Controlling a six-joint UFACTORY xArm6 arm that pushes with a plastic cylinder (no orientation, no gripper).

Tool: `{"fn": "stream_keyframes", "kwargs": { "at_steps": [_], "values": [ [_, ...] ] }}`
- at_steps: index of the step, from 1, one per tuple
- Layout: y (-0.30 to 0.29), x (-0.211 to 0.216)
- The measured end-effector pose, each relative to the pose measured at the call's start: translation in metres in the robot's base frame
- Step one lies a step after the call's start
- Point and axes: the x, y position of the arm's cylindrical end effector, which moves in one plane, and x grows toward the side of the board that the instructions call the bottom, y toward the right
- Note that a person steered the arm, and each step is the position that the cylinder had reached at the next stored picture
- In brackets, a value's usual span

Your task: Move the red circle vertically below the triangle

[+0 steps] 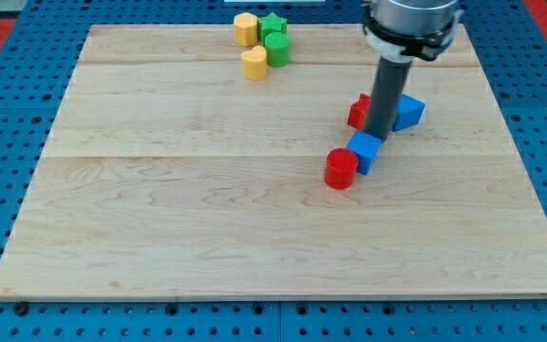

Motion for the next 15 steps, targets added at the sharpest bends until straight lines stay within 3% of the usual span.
{"fn": "stream_keyframes", "kwargs": {
  "at_steps": [1, 3, 6, 7, 9, 10, 11, 13, 14, 15],
  "values": [
    [0.002, 0.001],
    [0.008, 0.056],
    [-0.158, 0.066],
    [-0.164, 0.081],
    [-0.247, 0.087],
    [-0.209, 0.104],
    [-0.209, 0.121],
    [-0.214, 0.097],
    [-0.254, 0.060],
    [-0.333, 0.043]
  ]
}}
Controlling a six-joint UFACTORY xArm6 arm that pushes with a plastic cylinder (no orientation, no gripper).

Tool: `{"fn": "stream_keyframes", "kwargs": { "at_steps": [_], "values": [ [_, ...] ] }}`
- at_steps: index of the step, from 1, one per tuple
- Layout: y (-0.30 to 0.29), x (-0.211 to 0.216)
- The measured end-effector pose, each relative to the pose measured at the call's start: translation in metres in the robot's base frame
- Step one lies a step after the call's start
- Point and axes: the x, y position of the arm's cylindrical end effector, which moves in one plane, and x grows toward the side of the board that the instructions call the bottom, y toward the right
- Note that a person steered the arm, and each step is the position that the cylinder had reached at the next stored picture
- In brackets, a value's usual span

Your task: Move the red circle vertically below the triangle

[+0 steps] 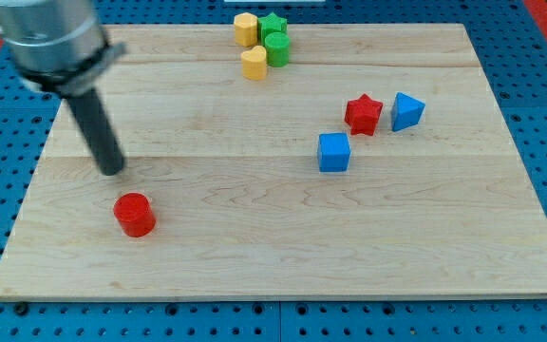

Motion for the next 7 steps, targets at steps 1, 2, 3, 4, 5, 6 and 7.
{"fn": "stream_keyframes", "kwargs": {
  "at_steps": [1, 2, 3, 4, 5, 6, 7],
  "values": [
    [-0.062, 0.029],
    [-0.081, 0.059],
    [-0.027, 0.071],
    [0.025, 0.071],
    [0.060, 0.071],
    [0.094, 0.071],
    [0.161, 0.071]
  ]
}}
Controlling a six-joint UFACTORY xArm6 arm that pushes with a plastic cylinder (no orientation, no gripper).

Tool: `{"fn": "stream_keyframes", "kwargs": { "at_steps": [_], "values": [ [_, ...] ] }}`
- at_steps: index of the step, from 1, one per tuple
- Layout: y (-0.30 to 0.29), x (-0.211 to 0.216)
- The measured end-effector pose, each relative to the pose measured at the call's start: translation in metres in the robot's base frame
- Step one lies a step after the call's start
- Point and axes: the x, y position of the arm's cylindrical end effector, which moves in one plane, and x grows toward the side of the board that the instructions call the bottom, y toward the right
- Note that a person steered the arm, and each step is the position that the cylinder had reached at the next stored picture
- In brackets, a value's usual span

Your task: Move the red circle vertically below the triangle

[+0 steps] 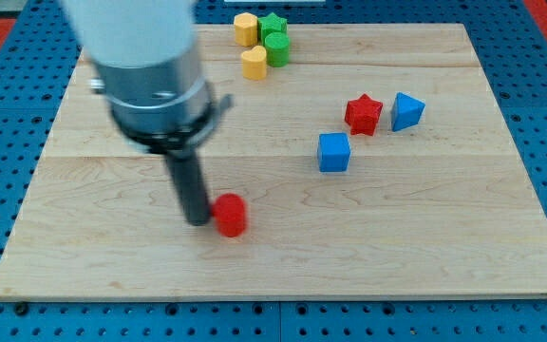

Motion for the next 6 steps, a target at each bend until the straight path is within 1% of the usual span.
{"fn": "stream_keyframes", "kwargs": {
  "at_steps": [2, 3, 6],
  "values": [
    [0.177, 0.000],
    [0.205, -0.004],
    [0.205, -0.047]
  ]
}}
